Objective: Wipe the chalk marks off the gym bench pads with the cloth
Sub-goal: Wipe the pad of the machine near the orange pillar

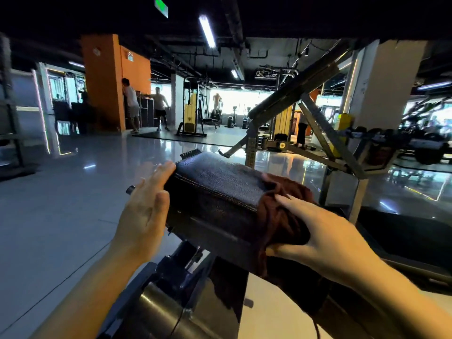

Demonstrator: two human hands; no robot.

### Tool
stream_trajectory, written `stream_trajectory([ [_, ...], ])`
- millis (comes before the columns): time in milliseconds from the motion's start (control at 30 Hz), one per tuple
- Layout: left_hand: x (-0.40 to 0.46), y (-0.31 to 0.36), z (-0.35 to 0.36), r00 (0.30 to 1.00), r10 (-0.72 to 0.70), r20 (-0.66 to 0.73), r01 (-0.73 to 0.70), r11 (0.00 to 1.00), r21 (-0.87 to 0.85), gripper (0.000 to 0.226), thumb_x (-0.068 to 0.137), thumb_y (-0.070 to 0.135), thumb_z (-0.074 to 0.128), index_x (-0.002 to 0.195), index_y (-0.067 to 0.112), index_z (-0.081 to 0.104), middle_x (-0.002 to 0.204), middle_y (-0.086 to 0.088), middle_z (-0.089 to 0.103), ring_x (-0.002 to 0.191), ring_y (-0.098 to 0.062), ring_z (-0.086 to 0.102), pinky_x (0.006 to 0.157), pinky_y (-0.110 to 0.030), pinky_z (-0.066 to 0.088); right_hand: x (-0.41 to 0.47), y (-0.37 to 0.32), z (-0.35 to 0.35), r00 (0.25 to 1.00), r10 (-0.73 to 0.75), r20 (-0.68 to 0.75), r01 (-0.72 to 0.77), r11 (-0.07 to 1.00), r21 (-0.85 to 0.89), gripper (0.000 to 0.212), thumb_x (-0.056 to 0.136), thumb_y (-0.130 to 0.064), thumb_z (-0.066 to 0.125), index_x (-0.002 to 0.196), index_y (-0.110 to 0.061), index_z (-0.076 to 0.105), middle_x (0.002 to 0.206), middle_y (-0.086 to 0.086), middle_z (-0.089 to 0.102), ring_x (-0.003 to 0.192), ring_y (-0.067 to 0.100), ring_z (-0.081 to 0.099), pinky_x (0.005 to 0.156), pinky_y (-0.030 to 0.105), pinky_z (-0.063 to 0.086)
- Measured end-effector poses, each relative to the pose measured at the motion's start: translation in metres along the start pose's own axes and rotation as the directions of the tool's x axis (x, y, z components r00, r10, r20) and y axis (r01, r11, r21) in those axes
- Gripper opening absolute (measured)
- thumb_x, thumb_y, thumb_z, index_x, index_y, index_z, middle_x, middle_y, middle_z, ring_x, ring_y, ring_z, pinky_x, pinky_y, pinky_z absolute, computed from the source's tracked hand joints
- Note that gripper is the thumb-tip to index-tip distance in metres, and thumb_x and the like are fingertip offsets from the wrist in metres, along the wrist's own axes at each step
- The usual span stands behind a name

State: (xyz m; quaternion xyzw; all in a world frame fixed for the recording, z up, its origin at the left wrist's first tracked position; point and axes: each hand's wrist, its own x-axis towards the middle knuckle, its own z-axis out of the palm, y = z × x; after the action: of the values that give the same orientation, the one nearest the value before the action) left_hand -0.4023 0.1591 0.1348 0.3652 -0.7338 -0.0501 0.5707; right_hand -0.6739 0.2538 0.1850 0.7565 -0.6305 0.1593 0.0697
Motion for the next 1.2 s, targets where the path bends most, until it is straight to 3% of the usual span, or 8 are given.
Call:
stream_trajectory([
  [200,0.001,0.002,0.019,1.0,0.009,-0.028,-0.009,1.0,0.008,0.072,0.085,0.081,0.007,0.144,0.041,0.018,0.152,0.03,0.013,0.146,-0.003,0.015,0.113,-0.029,0.016,0.045,0.01,-0.011,0.961,-0.096,0.258,0.049,0.982,0.181,0.113,0.069,-0.056,0.079,0.152,-0.044,0.002,0.161,-0.019,-0.005,0.139,-0.009,-0.001,0.109,0.014,0.002],
  [300,0.001,0.003,0.019,0.999,-0.011,-0.035,0.011,1.0,0.02,0.072,0.084,0.082,0.008,0.142,0.042,0.02,0.151,0.029,0.014,0.145,-0.005,0.017,0.112,-0.031,0.02,0.069,0.0,-0.015,0.934,-0.142,0.327,0.088,0.981,0.172,0.118,0.071,-0.048,0.08,0.154,-0.036,-0.002,0.162,-0.012,-0.01,0.146,0.001,-0.005,0.109,0.016,-0.002],
  [533,0.004,0.022,0.007,0.999,-0.024,-0.047,0.032,0.982,0.187,0.069,0.09,0.071,0.018,0.143,0.03,0.034,0.15,0.014,0.027,0.143,-0.006,0.018,0.115,-0.05,0.026,0.051,-0.015,0.004,0.936,-0.345,0.073,0.343,0.938,0.046,0.107,0.079,-0.064,0.065,0.155,-0.032,-0.004,0.163,-0.006,-0.005,0.148,0.006,-0.001,0.118,0.022,0.0],
  [633,0.005,0.048,0.013,0.971,0.237,-0.027,-0.213,0.913,0.348,0.051,0.096,0.049,0.037,0.135,0.018,0.049,0.142,-0.004,0.047,0.135,-0.02,0.039,0.108,-0.044,0.032,0.035,-0.004,-0.001,0.925,-0.374,0.06,0.352,0.908,0.228,0.111,0.068,-0.073,0.068,0.15,-0.049,-0.003,0.161,-0.02,0.0,0.146,-0.004,0.001,0.119,0.021,0.005],
  [733,0.009,0.072,0.029,0.917,0.385,0.103,-0.395,0.841,0.37,0.037,0.091,0.042,0.049,0.116,0.02,0.064,0.122,0.002,0.063,0.124,-0.016,0.05,0.111,-0.042,0.028,0.021,0.017,0.0,0.935,-0.339,-0.103,0.347,0.818,0.458,0.088,0.076,-0.07,0.059,0.15,-0.048,0.016,0.154,-0.031,0.02,0.138,-0.016,0.017,0.112,0.009,0.018],
  [867,0.017,0.074,0.041,0.902,0.304,0.308,-0.405,0.843,0.355,0.035,0.088,0.053,0.045,0.105,0.031,0.066,0.111,0.016,0.065,0.11,-0.005,0.059,0.113,-0.049,0.027,0.007,0.052,0.014,0.945,-0.205,-0.253,0.286,0.895,0.343,0.044,0.093,-0.055,0.046,0.131,-0.037,0.056,0.136,-0.027,0.044,0.128,-0.02,0.03,0.104,0.005,0.025],
  [1100,0.026,0.08,0.041,0.88,0.292,0.375,-0.453,0.754,0.475,0.058,0.095,0.064,0.023,0.104,0.031,0.07,0.105,0.013,0.068,0.099,-0.012,0.065,0.107,-0.047,0.032,0.033,0.071,0.007,0.986,-0.152,0.064,0.095,0.839,0.536,0.045,0.098,-0.048,0.028,0.141,-0.041,0.043,0.147,-0.027,0.031,0.136,-0.012,0.024,0.111,0.007,0.013],
  [1200,0.028,0.081,0.037,0.88,0.335,0.336,-0.47,0.707,0.528,0.055,0.093,0.06,0.034,0.094,0.024,0.074,0.096,0.007,0.071,0.094,-0.015,0.068,0.106,-0.047,0.035,0.06,0.067,0.001,0.976,-0.184,0.117,0.116,0.892,0.437,0.042,0.103,-0.045,0.031,0.142,-0.038,0.042,0.15,-0.016,0.039,0.138,0.005,0.035,0.111,0.019,0.022],
])
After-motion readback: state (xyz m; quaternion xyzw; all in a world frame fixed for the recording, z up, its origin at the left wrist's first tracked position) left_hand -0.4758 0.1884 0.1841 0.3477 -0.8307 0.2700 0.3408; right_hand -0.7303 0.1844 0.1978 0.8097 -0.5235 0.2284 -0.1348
